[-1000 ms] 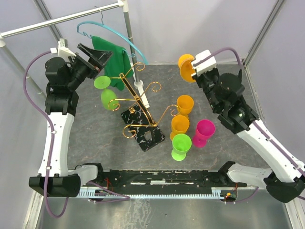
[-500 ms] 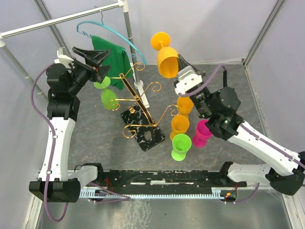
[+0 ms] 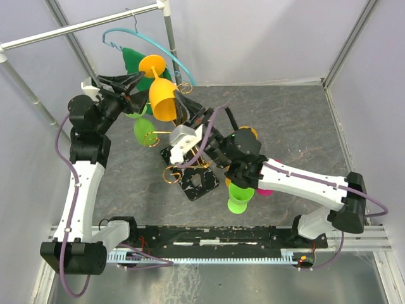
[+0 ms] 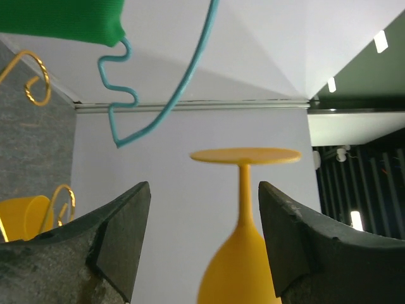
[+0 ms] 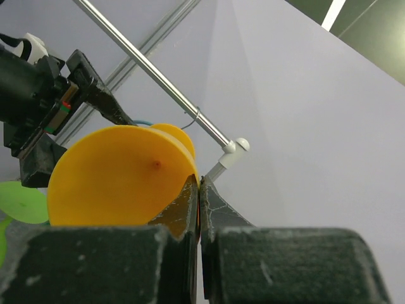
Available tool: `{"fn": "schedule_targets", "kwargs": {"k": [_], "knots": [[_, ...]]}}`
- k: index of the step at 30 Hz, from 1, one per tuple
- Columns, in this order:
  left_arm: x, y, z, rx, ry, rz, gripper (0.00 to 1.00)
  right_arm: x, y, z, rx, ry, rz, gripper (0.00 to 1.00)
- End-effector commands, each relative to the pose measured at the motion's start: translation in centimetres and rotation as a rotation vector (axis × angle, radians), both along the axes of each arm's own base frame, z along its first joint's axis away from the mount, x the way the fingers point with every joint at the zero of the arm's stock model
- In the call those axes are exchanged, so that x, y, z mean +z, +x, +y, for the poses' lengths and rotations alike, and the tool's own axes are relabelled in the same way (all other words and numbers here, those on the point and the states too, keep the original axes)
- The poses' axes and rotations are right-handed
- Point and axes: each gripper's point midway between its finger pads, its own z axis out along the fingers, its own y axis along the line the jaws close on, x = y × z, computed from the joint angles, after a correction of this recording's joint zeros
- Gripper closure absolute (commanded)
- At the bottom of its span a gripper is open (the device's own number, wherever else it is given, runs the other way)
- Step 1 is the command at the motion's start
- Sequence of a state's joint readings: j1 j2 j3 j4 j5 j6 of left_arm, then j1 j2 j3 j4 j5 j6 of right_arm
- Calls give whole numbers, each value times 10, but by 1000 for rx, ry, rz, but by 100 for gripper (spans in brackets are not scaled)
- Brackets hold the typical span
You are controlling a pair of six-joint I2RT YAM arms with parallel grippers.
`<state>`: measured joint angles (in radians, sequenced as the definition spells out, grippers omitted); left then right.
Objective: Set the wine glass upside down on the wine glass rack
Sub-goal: Pick up the wine glass at the center of the board.
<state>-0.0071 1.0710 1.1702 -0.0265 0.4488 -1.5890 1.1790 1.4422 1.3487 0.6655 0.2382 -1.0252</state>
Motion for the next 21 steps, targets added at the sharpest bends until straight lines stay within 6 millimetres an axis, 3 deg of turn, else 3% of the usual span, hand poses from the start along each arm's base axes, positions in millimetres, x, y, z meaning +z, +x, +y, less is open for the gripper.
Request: {"fn": "schedule_targets", "kwargs": {"k": [1,21], "knots": [[40,-31,-3,-42,-121,-100,27,50,-14,-14,-38,134,-123,99],[29,-38,-2,-43,-145,-89,40,20,-11,32,6,117,-86,99]]}}
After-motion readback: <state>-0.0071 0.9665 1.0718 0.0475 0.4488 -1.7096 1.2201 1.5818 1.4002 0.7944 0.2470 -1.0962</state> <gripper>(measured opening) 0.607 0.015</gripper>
